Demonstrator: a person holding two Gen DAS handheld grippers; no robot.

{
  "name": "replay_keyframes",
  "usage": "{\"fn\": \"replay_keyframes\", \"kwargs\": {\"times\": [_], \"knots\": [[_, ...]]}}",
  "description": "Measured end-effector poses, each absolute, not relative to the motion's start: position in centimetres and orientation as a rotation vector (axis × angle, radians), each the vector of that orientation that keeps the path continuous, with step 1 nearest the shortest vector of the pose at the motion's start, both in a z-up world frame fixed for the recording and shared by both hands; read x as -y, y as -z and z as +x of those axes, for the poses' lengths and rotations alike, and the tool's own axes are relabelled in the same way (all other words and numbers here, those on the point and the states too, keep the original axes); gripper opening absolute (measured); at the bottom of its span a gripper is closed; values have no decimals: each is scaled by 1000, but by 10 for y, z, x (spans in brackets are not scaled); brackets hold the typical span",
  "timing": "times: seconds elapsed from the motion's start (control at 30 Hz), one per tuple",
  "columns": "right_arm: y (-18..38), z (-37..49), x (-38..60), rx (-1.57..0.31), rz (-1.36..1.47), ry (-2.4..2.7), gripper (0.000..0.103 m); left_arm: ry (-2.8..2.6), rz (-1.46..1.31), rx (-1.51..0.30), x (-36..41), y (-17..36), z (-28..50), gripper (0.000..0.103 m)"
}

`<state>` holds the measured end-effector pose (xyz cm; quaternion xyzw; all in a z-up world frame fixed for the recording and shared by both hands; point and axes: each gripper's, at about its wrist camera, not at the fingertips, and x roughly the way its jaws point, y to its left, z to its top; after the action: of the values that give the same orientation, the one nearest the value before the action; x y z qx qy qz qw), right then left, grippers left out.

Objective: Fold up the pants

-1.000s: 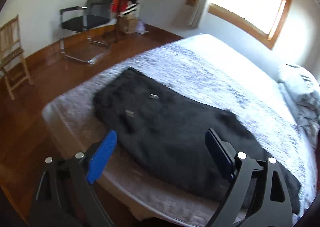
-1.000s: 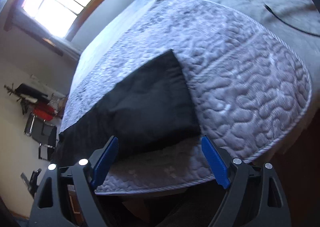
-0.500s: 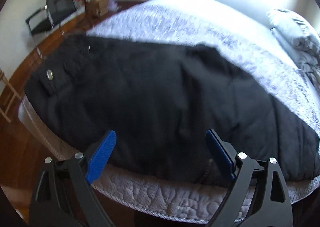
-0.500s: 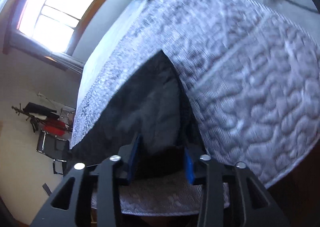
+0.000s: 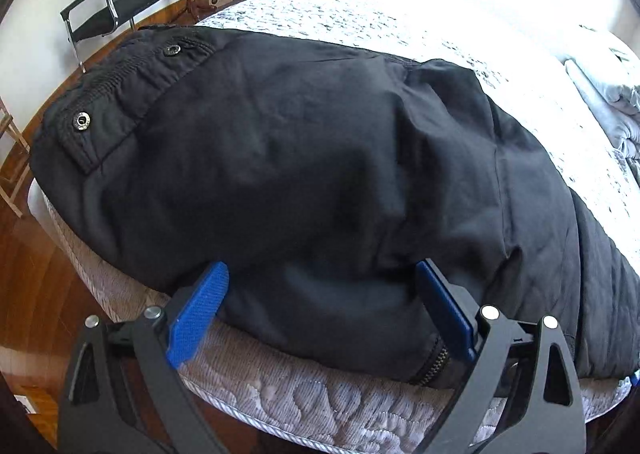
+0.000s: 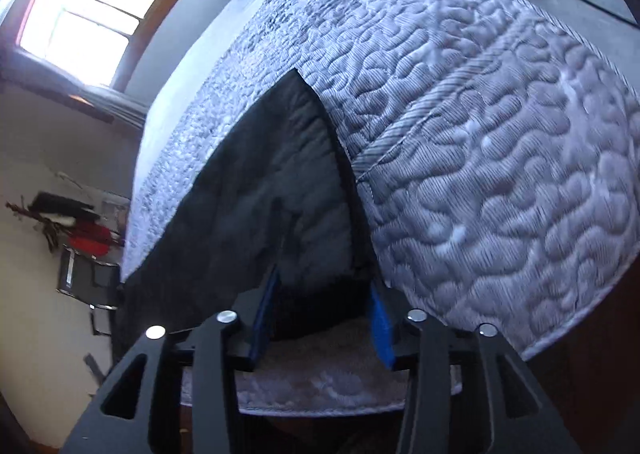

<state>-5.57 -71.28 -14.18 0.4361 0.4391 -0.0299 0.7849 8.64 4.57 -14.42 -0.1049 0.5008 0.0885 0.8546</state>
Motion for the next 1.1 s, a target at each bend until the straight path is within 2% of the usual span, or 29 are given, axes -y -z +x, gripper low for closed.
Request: {"fn": "replay_keyframes", "kwargs": {"times": [0.03,0.2,0.3,0.37,0.47,0.73,0.8,0.87,0.97,1.1], "knots": [[139,-64,714,-926,954,61,63,-189,-221,-1048,-48,141,84,94],[132,-89,715,-897,917,75,63,-238,-231,-1011,-64,126,71,94],[146,-99,717,-880,1024,48,63,-286,-252,-997,-81,118,59,94],[159,-105,719,-842,1130,41,68,-306,-287,-998,-90,117,52,94],[174,-103,718,-782,1261,16,70,-333,-337,-1005,-105,118,41,94],[194,-67,706,-779,1381,-20,70,-356,-435,-1062,-122,133,40,95],[195,-55,703,-808,1361,-1,64,-359,-451,-1070,-124,137,47,95],[194,-46,702,-846,1313,24,39,-361,-460,-1082,-127,141,54,95],[187,-40,705,-841,1281,47,23,-357,-454,-1115,-125,149,65,95],[163,-33,709,-829,1222,22,18,-337,-449,-1121,-115,154,76,95]]}}
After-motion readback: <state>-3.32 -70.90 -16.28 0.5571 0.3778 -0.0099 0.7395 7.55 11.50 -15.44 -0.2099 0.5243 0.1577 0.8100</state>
